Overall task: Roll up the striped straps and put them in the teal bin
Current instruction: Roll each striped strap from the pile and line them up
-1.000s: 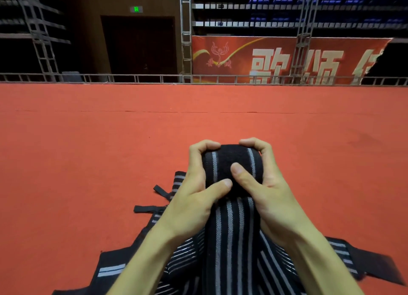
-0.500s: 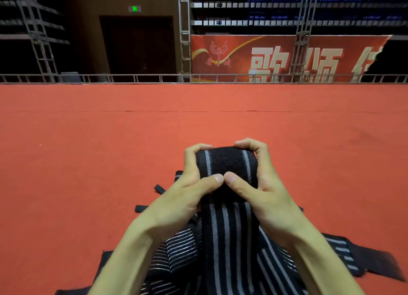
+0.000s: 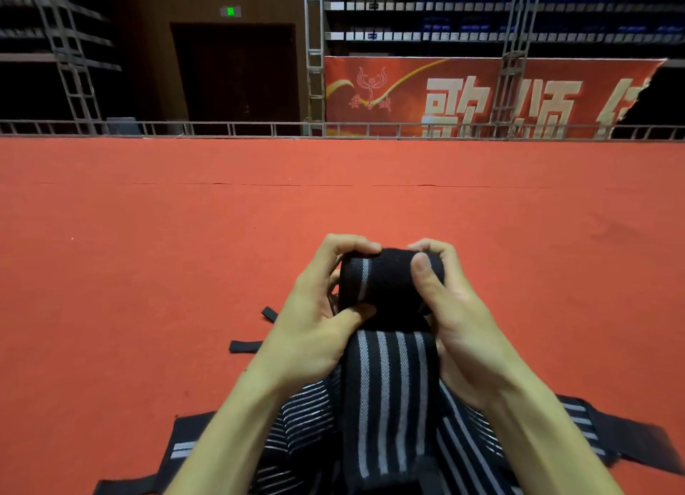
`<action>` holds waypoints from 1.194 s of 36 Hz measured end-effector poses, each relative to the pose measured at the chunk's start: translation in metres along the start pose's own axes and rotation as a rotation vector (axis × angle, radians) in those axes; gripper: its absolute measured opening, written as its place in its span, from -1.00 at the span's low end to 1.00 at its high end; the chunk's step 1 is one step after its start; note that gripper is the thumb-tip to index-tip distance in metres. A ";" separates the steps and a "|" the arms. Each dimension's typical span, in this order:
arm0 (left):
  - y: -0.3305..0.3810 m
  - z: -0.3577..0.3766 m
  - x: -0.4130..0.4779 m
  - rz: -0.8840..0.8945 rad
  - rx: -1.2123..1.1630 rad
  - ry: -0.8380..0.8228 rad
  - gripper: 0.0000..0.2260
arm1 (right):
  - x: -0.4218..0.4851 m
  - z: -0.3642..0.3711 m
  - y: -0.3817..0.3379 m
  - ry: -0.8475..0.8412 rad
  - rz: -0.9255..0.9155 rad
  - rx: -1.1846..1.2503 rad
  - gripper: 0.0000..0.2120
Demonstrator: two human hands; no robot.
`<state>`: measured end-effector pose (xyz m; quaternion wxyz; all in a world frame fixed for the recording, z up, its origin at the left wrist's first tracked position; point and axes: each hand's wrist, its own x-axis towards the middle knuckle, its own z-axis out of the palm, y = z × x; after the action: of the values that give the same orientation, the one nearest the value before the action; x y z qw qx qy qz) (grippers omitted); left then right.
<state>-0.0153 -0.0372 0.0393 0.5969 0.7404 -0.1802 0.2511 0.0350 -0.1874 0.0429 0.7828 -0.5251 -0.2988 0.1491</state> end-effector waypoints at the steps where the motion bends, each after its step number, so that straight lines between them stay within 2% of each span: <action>1: 0.000 0.002 0.000 0.005 -0.007 -0.006 -0.50 | 0.000 0.000 0.000 0.012 -0.021 -0.018 -0.51; 4: 0.002 0.006 -0.001 -0.021 -0.063 -0.024 -0.49 | 0.000 -0.004 -0.001 0.050 -0.050 -0.002 -0.80; 6: 0.001 0.006 -0.001 -0.083 -0.153 -0.038 -0.52 | -0.001 -0.006 -0.003 0.024 -0.051 0.035 -0.84; 10: -0.001 0.007 -0.002 -0.229 -0.289 -0.083 -0.56 | -0.003 -0.005 -0.006 -0.011 -0.070 0.011 -0.80; 13: 0.004 0.010 -0.001 -0.294 -0.211 -0.055 -0.59 | -0.004 -0.006 -0.005 -0.003 -0.089 -0.021 -0.77; 16: 0.006 0.011 -0.002 -0.285 -0.185 -0.034 -0.60 | -0.003 -0.007 -0.006 0.004 -0.098 -0.041 -0.74; 20: 0.003 0.008 -0.002 -0.238 -0.259 0.008 -0.64 | -0.003 -0.009 -0.006 -0.022 -0.014 -0.029 -0.67; 24: 0.001 0.006 -0.002 -0.194 -0.297 -0.020 -0.63 | -0.003 -0.008 -0.005 -0.020 0.022 -0.003 -0.66; 28: 0.000 0.008 -0.002 -0.175 -0.292 0.008 -0.62 | -0.002 -0.008 -0.004 0.020 0.000 -0.070 -0.58; 36: -0.004 0.006 -0.003 -0.188 -0.321 -0.050 -0.59 | -0.002 -0.012 -0.004 0.023 -0.077 -0.143 -0.64; 40: -0.002 0.007 -0.002 -0.200 -0.324 0.004 -0.66 | -0.003 -0.013 -0.003 0.024 -0.092 -0.165 -0.63; 43: -0.005 0.004 -0.001 -0.258 -0.291 0.043 -0.55 | -0.003 -0.014 -0.003 0.025 -0.117 -0.203 -0.64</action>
<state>-0.0128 -0.0403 0.0345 0.7285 0.6577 -0.1056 0.1596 0.0413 -0.2002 0.0411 0.7366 -0.5852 -0.3326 0.0657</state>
